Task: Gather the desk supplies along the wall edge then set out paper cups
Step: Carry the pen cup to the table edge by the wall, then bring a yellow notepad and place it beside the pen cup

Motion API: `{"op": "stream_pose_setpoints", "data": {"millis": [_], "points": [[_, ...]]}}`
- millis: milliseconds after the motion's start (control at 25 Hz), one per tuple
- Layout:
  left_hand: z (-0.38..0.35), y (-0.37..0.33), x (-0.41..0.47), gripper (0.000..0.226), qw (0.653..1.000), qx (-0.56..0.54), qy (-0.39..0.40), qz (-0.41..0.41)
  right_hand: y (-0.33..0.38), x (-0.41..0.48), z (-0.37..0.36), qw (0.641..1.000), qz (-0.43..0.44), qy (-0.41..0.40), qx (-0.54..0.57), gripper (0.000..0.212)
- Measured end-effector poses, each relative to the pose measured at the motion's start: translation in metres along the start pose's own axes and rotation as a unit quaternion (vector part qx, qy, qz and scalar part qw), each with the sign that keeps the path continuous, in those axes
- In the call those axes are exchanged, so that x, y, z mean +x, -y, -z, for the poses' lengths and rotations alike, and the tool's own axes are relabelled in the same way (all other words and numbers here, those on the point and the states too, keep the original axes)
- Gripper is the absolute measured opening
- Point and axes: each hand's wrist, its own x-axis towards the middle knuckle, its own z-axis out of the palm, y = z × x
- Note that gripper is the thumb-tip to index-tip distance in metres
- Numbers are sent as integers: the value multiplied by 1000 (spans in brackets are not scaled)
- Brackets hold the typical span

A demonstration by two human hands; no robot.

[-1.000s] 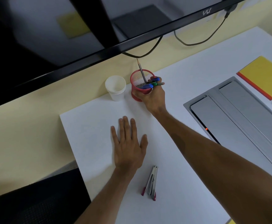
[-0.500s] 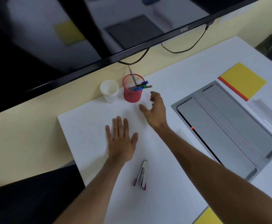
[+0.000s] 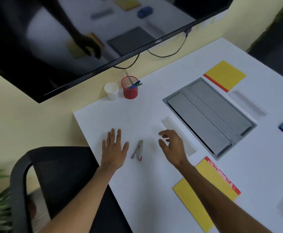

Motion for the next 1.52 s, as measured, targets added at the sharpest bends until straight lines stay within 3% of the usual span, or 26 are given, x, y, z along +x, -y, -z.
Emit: {"op": "stream_pose_setpoints", "data": {"millis": [360,640,960,1200,1400,1520], "points": [[-21,-102,-157,70,993,-79,-31,-88,-33,-164,58,999,-29,-11,-10,25],[-48,-150,-229,68,982,-88,54,-159,-67,-268,110,989,-123,-82,7,24],[-68,-165,-228,70,967,-21,131,-219,-100,-321,117,958,-253,-132,17,32],[-95,-169,-188,69,963,4,180,-198,-119,-307,99,927,-337,-141,79,44],[-116,-184,-152,74,973,-9,201,-110,-133,-278,85,887,-402,-152,167,49],[-126,-186,-149,62,977,-13,196,-86,-141,-267,78,839,-452,-184,241,31]]}}
